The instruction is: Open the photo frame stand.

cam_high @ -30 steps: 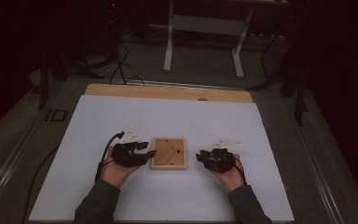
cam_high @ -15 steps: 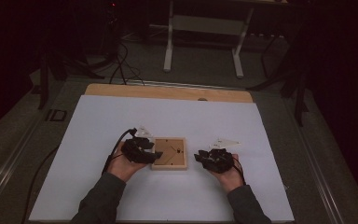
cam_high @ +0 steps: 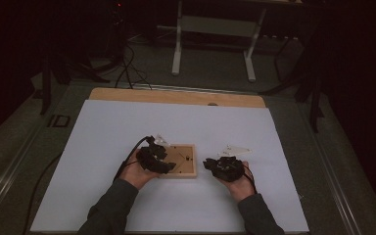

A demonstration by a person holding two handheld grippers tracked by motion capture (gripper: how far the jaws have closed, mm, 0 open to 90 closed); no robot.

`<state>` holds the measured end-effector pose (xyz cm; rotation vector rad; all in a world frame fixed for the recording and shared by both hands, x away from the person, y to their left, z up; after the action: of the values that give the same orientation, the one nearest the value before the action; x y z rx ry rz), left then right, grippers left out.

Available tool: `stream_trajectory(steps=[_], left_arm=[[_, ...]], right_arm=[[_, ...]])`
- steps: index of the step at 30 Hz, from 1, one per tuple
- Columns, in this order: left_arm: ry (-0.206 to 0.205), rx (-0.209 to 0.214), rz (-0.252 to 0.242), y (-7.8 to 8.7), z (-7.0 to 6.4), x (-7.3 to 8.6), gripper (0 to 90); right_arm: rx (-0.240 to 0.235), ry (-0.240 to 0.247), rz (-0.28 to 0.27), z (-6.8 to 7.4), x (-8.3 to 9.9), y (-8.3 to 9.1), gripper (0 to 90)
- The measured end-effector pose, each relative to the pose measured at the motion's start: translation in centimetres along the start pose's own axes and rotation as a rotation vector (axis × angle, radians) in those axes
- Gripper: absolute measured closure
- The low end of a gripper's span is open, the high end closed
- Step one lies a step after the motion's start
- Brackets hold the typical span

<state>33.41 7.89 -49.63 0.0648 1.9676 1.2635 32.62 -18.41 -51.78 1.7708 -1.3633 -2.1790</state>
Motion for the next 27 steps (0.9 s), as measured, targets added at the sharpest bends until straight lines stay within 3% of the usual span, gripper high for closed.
stream_trajectory(steps=[13,21,27], left_arm=[[-0.032,-0.028,0.059,-1.4,-0.6,0.0,46.1],[-0.057,-0.052,0.058,-1.5,-1.0,0.1,47.5],[-0.049,-0.058,0.06,-1.4,-1.2,0.1,49.3]], right_arm=[[-0.001,0.003,0.002,0.0,-0.1,0.0,77.8],[-0.006,0.01,-0.003,0.2,-0.1,-0.2,78.1],[-0.015,0.018,-0.007,0.7,-0.3,-0.4,78.5]])
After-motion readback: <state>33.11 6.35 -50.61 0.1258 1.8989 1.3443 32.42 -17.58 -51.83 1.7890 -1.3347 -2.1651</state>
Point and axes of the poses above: each handheld gripper's, and its own axes: y roughly backward along the jaws, x roughly out of its underside, z roughly to its left, the point moved 1 cm from there along -y, roughly forward along the jaws, and after that the axes turned 10 degrees about y, right-handed, at the moved point
